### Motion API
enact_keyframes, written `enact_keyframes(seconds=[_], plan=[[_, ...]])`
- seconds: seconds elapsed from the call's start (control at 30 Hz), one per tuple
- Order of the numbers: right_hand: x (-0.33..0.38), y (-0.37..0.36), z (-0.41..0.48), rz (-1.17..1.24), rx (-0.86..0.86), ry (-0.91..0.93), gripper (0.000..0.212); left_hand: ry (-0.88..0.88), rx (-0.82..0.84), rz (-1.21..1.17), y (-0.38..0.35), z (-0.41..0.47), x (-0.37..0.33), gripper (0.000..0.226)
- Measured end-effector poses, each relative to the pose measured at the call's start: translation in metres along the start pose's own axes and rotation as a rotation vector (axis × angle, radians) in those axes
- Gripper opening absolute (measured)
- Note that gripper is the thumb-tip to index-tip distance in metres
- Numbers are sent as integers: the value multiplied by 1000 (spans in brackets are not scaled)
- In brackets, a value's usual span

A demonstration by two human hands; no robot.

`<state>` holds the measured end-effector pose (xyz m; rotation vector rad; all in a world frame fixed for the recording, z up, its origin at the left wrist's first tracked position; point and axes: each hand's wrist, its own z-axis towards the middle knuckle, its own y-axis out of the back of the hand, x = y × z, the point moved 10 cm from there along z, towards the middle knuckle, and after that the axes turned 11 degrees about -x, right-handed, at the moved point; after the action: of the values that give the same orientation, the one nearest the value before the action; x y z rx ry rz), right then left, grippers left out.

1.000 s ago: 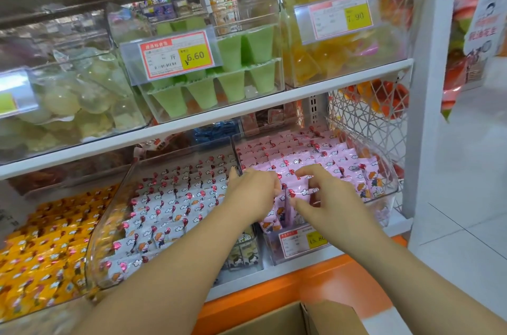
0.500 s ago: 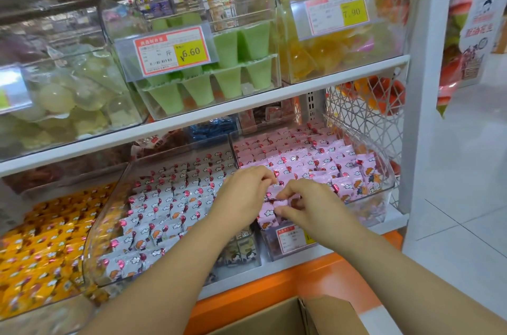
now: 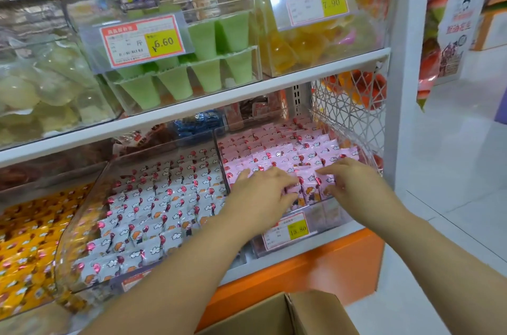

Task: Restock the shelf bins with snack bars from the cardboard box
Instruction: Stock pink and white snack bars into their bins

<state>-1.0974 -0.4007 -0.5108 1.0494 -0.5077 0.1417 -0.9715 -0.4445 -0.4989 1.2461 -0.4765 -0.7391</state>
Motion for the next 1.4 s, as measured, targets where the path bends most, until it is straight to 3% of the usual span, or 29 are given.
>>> enact_keyframes(seconds=[0.3, 0.43, 0.5, 0.8, 1.03, 1.4], plan=[[-6, 7, 16, -19, -149, 45, 29, -4, -13, 87, -7, -2, 5, 41], [-33, 49, 12, -171, -352, 31, 36, -2, -138, 34, 12, 5, -6, 40], [-45, 45, 8, -276, -291, 34, 41, -20, -156, 13, 13, 16, -19, 41], [-56, 30, 14, -209, -171, -31, 53, 4, 14, 46, -27, 75, -61, 52], [-54, 41, 14, -84, -182, -18, 36, 26, 62, -6, -39, 70, -62, 56], [-43, 60, 0, -55, -293, 121, 23, 74, -108, -115, -25, 56, -61, 48]])
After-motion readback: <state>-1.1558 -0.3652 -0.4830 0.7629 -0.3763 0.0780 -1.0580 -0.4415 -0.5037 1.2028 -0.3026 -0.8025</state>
